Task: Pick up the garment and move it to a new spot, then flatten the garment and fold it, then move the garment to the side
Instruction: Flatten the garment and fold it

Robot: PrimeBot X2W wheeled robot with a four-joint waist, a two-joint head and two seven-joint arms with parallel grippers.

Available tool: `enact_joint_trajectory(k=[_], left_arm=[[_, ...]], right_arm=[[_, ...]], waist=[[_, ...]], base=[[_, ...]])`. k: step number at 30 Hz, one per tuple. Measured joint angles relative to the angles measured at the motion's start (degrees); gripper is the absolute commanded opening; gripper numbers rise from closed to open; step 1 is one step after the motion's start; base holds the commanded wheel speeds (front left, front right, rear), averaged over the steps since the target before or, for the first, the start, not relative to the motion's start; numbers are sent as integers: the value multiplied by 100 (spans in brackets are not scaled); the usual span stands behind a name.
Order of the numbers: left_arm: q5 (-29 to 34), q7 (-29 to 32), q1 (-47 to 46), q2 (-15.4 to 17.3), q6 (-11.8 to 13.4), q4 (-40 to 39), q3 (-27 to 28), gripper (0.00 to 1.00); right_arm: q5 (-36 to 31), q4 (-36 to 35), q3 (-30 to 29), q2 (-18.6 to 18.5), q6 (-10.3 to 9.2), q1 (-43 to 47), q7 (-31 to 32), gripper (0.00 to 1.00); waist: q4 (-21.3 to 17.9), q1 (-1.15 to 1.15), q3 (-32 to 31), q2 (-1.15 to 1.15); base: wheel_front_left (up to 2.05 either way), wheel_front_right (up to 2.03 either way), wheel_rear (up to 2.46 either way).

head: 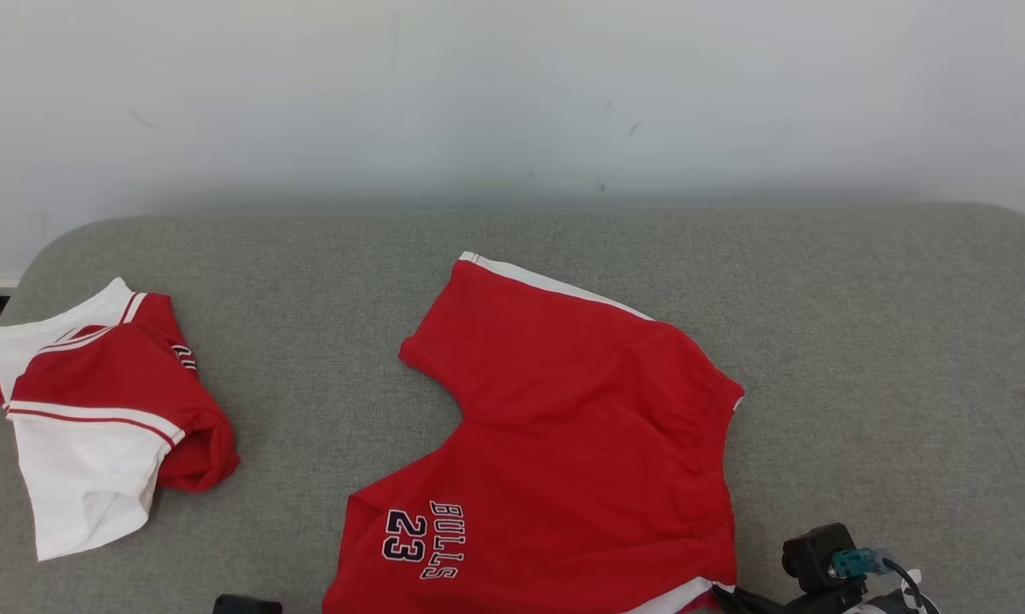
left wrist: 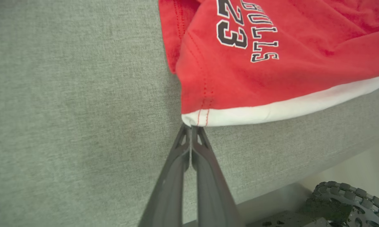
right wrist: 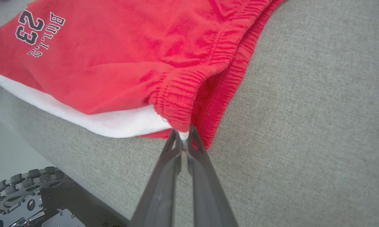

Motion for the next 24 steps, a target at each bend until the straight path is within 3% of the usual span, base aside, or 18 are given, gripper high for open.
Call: enact_joint_trajectory(k=[1,17,19,21,24], left_arm=[[75,0,1,8,33,0,-12,100],[108,77,6,13,80,-121,-16,100],[74,102,9,1,65,-105,-26,43],[78,45,11,0,74,-101,-3,0],[78,52,10,2,22,-86,-21,0]], right_arm=[[0,0,1,0,0,0,0,0],[8,5,35,2,0,4,32,0],[8,7,35,1,0,4,32,0],[8,8,37,1,0,3,33,0],[9,9,37,0,0,6,32,0]], waist=[[4,0,0,0],[10,0,-31,0],[-4,0,-31,0],[-21,0,-29,0],[-26,0,-24,0]], base=[[0,0,0],[0,0,0],[0,0,0],[0,0,0],[0,0,0]])
